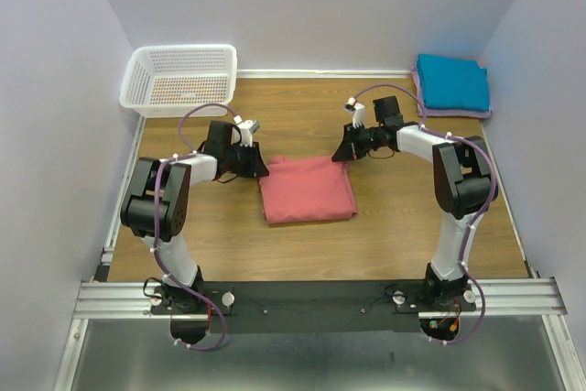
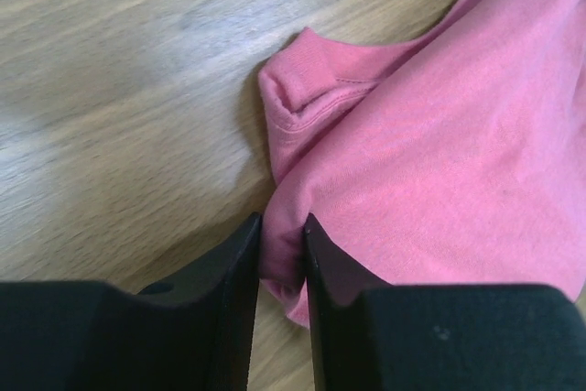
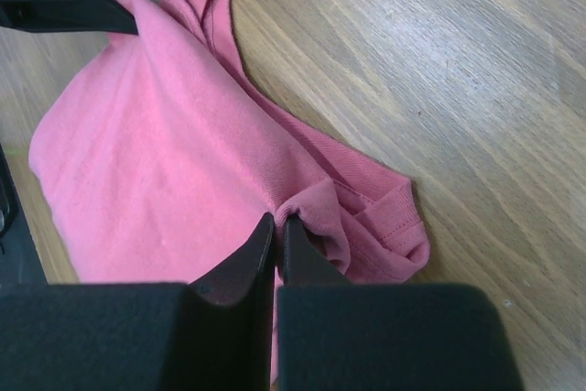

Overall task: Fold and stack the t-shirts
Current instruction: Fold the tshirt

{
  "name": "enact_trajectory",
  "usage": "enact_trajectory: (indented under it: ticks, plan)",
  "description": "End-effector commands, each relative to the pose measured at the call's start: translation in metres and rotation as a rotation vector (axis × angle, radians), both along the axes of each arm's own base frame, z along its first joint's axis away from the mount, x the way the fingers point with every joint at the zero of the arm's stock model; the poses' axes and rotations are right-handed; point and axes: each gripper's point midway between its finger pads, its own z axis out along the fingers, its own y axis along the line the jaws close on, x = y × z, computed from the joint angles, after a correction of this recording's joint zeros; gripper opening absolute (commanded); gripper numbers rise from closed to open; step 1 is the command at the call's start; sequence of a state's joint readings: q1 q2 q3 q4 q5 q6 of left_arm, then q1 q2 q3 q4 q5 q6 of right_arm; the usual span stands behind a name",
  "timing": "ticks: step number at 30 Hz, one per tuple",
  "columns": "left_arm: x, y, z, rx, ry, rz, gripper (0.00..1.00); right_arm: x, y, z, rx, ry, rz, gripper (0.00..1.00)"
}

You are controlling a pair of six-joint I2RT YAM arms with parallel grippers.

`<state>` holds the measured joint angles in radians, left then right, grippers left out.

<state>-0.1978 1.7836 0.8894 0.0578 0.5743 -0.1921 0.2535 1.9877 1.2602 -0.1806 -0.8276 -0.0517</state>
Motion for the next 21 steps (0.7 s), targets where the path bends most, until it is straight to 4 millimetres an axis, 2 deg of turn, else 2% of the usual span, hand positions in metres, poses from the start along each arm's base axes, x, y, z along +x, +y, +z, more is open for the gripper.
enact_trajectory:
  ticks: [1,5,7,9,13,17,21]
  plan:
    - [-0.009,0.021,-0.018,0.042,0.078,0.057,0.33,0.002,0.001,0.004,0.012,-0.003,0.01,0.08]
    - [-0.012,0.021,-0.018,0.035,0.097,0.054,0.33,0.003,0.001,0.007,0.015,-0.007,0.009,0.05]
    - [-0.013,0.019,-0.014,0.021,0.094,0.043,0.27,0.004,0.002,0.009,0.017,-0.012,0.006,0.04]
    - [-0.013,0.016,-0.009,0.006,0.085,0.033,0.16,0.005,0.002,0.016,0.022,-0.021,0.002,0.02]
    - [-0.009,0.014,0.01,-0.01,0.035,0.029,0.0,0.006,0.002,0.029,0.03,-0.044,-0.005,0.01]
    - [-0.007,0.013,0.029,-0.021,-0.016,0.027,0.0,0.002,-0.001,0.043,0.027,-0.059,-0.032,0.01]
    - [-0.009,0.008,0.058,-0.032,-0.095,0.012,0.0,-0.006,-0.005,0.058,0.03,-0.06,-0.077,0.01]
